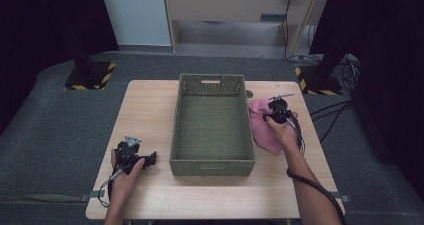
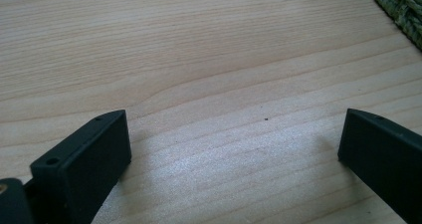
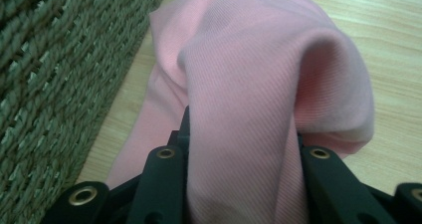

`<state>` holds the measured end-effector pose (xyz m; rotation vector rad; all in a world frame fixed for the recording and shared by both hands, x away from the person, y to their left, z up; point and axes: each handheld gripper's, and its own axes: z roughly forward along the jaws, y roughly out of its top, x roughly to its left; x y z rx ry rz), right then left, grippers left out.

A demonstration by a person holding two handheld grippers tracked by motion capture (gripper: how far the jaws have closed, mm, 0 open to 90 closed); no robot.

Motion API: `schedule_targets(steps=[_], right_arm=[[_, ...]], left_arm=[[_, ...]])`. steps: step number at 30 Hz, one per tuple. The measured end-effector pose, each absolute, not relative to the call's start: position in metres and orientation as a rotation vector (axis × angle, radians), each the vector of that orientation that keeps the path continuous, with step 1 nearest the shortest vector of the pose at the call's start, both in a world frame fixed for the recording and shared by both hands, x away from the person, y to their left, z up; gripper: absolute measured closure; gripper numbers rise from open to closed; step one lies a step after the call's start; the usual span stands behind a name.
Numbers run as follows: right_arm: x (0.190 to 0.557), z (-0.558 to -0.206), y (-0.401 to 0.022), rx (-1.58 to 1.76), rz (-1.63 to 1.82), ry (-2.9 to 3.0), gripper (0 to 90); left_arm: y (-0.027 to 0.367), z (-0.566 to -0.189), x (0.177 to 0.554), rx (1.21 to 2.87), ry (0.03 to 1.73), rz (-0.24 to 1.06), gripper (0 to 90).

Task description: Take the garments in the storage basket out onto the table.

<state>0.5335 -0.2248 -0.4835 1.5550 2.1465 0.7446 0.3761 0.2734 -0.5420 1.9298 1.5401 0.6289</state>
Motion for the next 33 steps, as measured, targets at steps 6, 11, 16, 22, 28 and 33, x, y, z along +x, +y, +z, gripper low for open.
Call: schedule_targets(steps=[6, 11, 16, 22, 28, 33], right_arm=[[0.533, -0.489, -0.225, 1.572, 0.751, 2.161, 57.0], [0.528, -0.486, -0.225, 1.558, 0.757, 2.175, 40.6], [0.521, -0.477, -0.229, 1.548, 0.776, 2.181, 31.4], [0.513, -0.465, -0.235, 1.527, 0.824, 2.163, 19.3], [0.505, -0.456, -0.239, 1.517, 0.87, 2.139, 8.9], [0.495, -0.451, -0.238, 1.487, 0.913, 2.13, 4.4]], left_arm=[[0.273, -0.542, 0.376, 1.929, 1.54, 0.629, 0.0], [0.273, -0.542, 0.376, 1.93, 1.54, 0.629, 0.0], [0.273, -0.542, 0.376, 1.929, 1.54, 0.629, 0.0], [0.273, -0.542, 0.376, 1.929, 1.54, 0.629, 0.0], [0.273, -0.542, 0.376, 1.93, 1.54, 0.629, 0.0], [0.273, -0.542, 0.376, 1.929, 1.54, 0.629, 0.0]])
